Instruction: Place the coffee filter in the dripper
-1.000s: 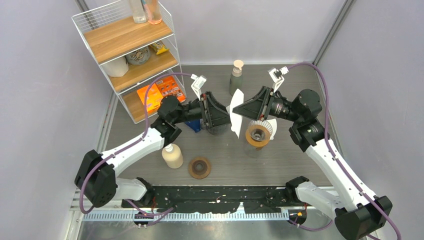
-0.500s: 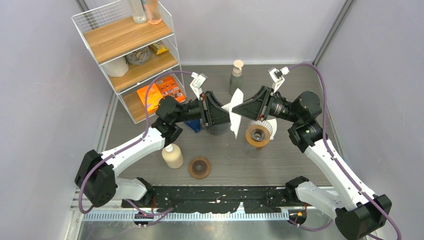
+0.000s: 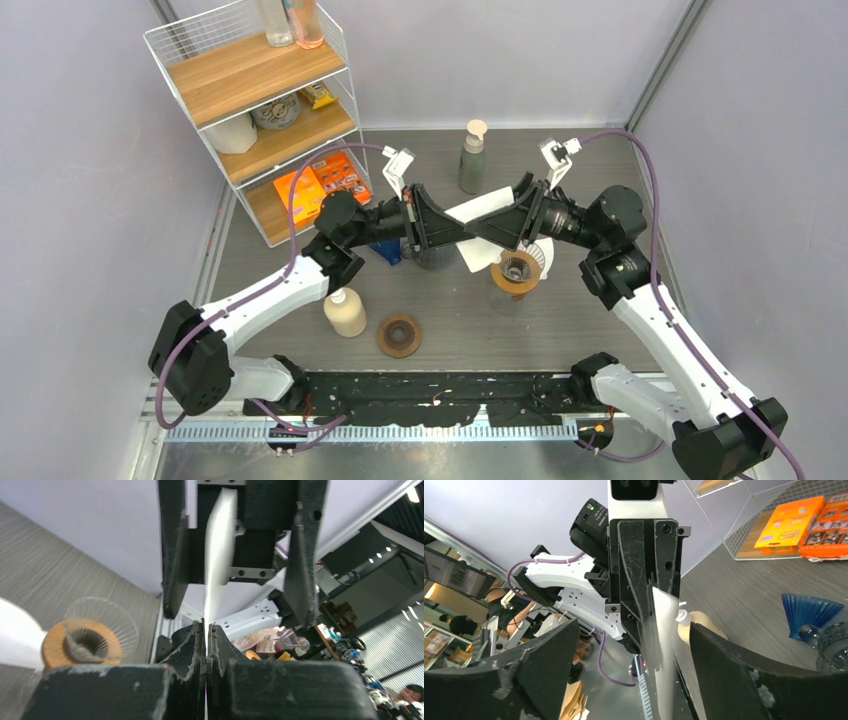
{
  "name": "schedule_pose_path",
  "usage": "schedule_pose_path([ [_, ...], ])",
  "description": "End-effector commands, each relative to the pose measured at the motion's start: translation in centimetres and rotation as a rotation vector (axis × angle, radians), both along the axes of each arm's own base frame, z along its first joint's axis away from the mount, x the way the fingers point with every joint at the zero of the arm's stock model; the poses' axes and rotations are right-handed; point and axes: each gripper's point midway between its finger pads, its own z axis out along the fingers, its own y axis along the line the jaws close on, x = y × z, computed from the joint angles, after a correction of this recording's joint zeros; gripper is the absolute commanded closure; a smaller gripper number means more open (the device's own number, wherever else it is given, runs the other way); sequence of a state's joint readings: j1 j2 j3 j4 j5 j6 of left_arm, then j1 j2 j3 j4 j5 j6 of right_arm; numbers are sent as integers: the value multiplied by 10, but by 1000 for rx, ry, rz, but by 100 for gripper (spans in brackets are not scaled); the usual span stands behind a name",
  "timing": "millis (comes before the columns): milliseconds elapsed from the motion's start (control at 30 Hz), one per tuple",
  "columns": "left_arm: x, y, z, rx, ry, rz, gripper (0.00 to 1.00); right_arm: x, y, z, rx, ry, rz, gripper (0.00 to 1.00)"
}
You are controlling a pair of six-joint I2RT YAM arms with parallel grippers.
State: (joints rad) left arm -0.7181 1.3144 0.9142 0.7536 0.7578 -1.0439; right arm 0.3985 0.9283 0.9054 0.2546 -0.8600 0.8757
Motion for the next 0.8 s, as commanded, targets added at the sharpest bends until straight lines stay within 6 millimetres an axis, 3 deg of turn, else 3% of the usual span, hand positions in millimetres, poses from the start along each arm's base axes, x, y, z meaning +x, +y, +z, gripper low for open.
schedule_pose_path([
  [0, 13, 11, 6, 55, -76, 157, 100, -4, -12, 16, -34, -93, -87, 7],
  [33, 17, 14, 0, 86, -81, 200, 100, 1, -16, 16, -46, -117, -126, 0],
  [267, 35, 45, -14, 173, -130, 423, 100, 20, -55, -13, -160, -107, -429, 5],
  [400, 39, 56, -18, 176, -128, 474, 100, 18, -66, -29, -236, -168, -473, 5],
  [533, 46, 61, -19, 166, -112, 501, 100, 22, -63, -51, -254, -148, -462, 4],
  [767, 48, 63, -11, 124, -98, 510, 100, 38, -39, -70, -264, -99, -341, 5],
])
